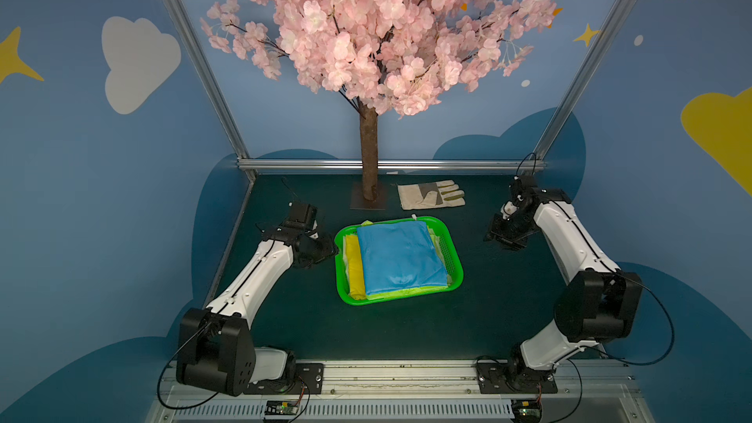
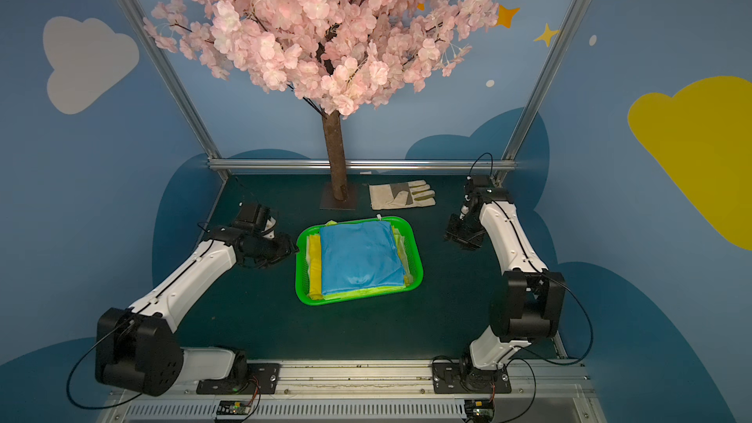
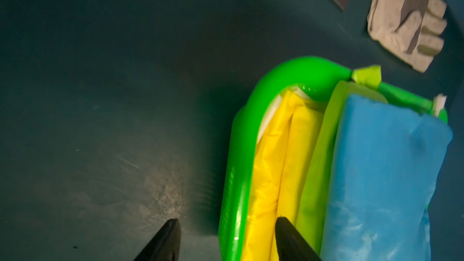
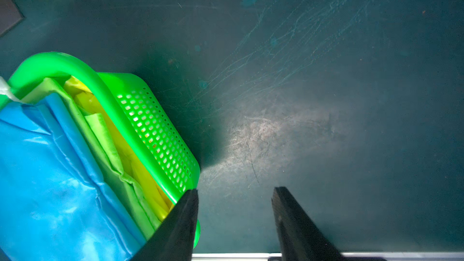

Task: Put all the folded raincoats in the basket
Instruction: Reset both arms

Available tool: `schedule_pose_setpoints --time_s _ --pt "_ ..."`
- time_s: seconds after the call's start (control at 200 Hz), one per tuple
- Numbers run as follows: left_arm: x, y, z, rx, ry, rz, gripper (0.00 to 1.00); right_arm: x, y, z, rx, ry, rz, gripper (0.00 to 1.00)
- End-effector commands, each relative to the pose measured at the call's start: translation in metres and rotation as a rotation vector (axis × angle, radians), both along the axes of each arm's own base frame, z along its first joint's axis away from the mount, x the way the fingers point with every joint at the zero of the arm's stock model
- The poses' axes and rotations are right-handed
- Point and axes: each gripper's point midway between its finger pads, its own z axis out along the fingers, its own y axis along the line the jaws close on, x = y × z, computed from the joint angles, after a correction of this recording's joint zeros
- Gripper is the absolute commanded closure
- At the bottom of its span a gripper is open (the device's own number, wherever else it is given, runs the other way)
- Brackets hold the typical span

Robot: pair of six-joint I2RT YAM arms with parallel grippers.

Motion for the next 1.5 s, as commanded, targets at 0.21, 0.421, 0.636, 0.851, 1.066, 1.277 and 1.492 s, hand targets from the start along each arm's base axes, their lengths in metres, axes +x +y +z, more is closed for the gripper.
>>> schedule_pose_setpoints --time_s 0.21,0.421,0.636,0.851,1.066,1.277,1.492 --pt "0.003 0.092 0.047 0.32 -0.581 0.253 0.26 0.021 -0.018 0.057 -0.133 -0.701 -0.037 0.35" --pt "-0.006 0.103 0.023 0.551 -0.8 0.153 0.1 0.01 -0.045 0.025 -0.309 -0.986 -0.021 0.21" --pt "0.016 0.105 -0.018 0.64 -0.745 0.069 0.09 0.028 -0.056 -0.042 -0.413 -0.835 0.04 0.21" --pt "0.06 0.095 -0.022 0.62 -0.808 -0.014 0.09 0.055 -0.047 -0.065 -0.37 -0.967 0.087 0.41" --pt "0.072 0.068 -0.05 0.596 -0.809 -0.167 0.06 0.06 -0.035 -0.073 -0.365 -0.904 0.176 0.02" --pt "0.084 0.077 -0.056 0.565 -0.76 -0.136 0.0 0.061 -0.034 -0.072 -0.352 -0.911 0.183 0.02" --pt "0.084 0.077 -0.056 0.56 -0.754 -0.138 0.0 0.061 -0.034 -0.072 -0.355 -0.911 0.182 0.02"
